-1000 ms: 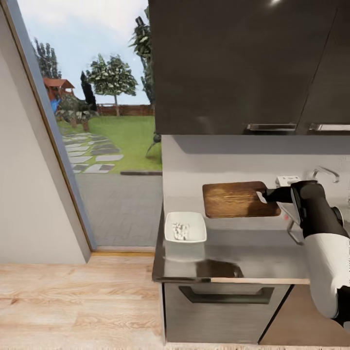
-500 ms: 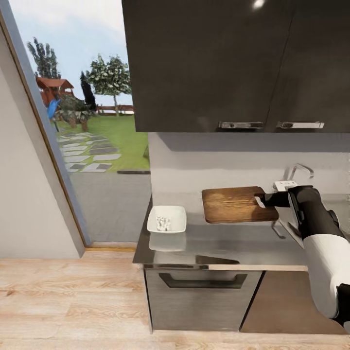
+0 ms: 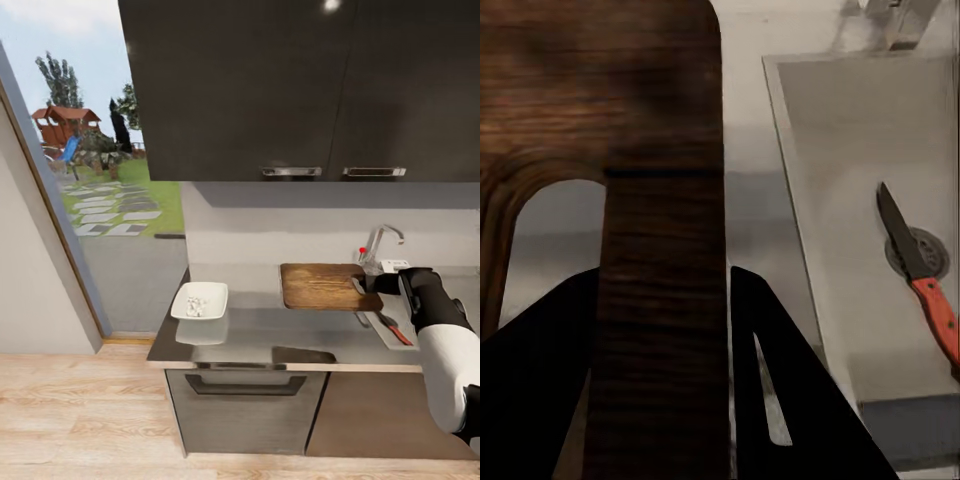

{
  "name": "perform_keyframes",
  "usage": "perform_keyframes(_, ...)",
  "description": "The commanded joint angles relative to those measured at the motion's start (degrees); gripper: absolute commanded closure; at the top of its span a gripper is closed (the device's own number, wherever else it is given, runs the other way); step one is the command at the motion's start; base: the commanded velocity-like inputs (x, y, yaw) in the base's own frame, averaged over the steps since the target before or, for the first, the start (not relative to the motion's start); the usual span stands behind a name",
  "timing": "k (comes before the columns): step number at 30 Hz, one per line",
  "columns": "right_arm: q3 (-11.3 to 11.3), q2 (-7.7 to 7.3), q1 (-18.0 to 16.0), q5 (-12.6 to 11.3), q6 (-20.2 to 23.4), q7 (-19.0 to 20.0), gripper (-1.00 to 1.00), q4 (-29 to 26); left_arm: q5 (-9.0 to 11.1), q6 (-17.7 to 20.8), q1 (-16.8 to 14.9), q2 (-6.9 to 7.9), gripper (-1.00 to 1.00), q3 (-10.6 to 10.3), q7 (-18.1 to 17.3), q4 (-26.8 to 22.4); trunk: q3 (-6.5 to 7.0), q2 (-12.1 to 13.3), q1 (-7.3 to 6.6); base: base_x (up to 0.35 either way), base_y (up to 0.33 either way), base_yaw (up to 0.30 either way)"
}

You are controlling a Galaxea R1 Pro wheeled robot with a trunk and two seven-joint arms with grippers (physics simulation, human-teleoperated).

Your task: In the kitchen, take the Vidalia onion out of the sink, dice it on the chopping board with the paring knife, put the diced onion into the bowl on the countertop, then place both the paring knife and the chopping board into the sink.

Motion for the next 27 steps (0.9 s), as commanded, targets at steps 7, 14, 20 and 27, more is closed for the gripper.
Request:
perform_keyframes(7, -1.3, -1.52, -0.1, 0.2, -0.5, 0.3, 1.0, 1.7, 0.3, -0.3, -0.1, -0.05, -1.0, -0.5, 0.1, 0.3, -0.13, -0.2, 0.04, 0.0, -0.339, 0.0)
perform_keyframes(14, -12.9, -1.46, -0.1, 0.2, -4.0, -10.1, 1.0, 4.2, 0.3, -0.3, -0.1, 0.02, -1.0, -0.5, 0.1, 0.3, -0.13, -0.2, 0.04, 0.0, -0.306, 0.0)
perform_keyframes(20, -14.6, -1.11, -0.1, 0.1, -6.8, -16.2, 1.0, 5.8, 0.3, -0.3, -0.1, 0.03, -1.0, -0.5, 0.1, 0.3, -0.13, -0.2, 0.04, 0.0, -0.035, 0.0)
perform_keyframes(27, -15.0, -0.68, -0.1, -0.1, -7.2, -22.5, 1.0, 6.3, 0.3, -0.3, -0.1, 0.03, -1.0, -0.5, 0.1, 0.3, -0.13, -0.2, 0.04, 0.0, -0.001, 0.0)
